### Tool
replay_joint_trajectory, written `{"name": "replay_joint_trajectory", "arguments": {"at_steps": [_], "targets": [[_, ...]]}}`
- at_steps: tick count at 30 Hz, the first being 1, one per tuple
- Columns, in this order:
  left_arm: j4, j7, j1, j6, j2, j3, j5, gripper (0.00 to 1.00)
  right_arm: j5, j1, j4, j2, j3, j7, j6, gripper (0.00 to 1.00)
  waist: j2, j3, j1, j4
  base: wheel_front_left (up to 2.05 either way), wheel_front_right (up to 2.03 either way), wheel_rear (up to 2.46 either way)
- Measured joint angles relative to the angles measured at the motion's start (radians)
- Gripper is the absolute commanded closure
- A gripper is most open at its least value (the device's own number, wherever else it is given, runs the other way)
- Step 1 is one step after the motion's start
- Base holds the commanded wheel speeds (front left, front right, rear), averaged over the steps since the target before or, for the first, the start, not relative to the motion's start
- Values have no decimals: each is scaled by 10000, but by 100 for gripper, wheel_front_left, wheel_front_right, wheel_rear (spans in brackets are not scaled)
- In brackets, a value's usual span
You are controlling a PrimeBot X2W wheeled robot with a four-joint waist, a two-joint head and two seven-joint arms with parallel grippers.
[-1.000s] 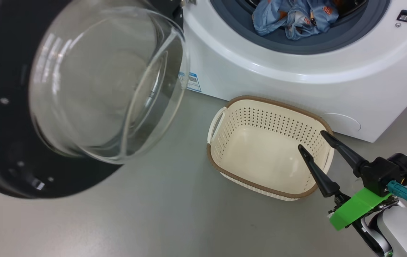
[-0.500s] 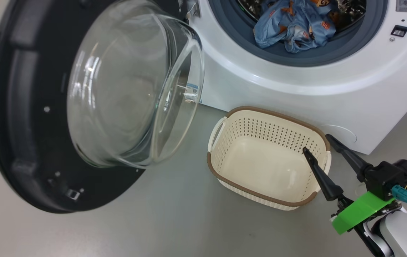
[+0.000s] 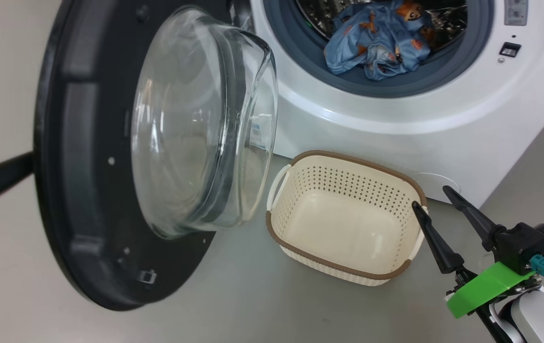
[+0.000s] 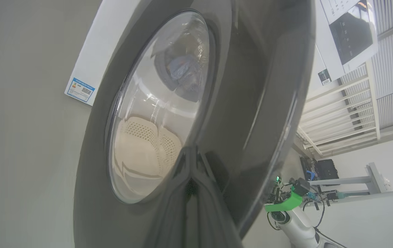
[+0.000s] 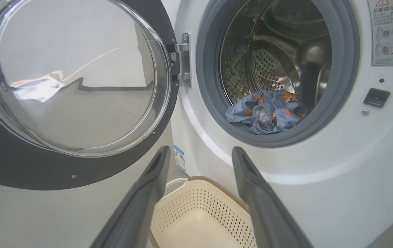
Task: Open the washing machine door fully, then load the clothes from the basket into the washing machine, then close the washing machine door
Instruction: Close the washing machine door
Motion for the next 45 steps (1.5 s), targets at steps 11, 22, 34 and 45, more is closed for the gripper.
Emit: {"name": "replay_joint_trajectory", "arguments": {"at_steps": [11, 22, 34, 45], "targets": [[-846, -155, 156, 0, -725, -288, 153, 100, -77, 228, -75, 186, -384, -2, 0, 8, 0, -97, 0, -650, 0, 0, 0], [-1168, -644, 152, 0, -1296, -788, 474, 100, -134, 272, -161, 403, -652, 0, 0, 8, 0, -137, 0, -1617, 0, 0, 0], [-1218, -999, 131, 0, -1492, -909, 736, 100, -153, 435, -203, 535, -794, 0, 0, 8, 0, -94, 0, -2201, 0, 0, 0], [-905, -2000, 482, -33, -1469, -531, 1003, 100, -153, 479, -199, 698, -832, 0, 0, 7, 0, -357, 0, -2042, 0, 0, 0]]}}
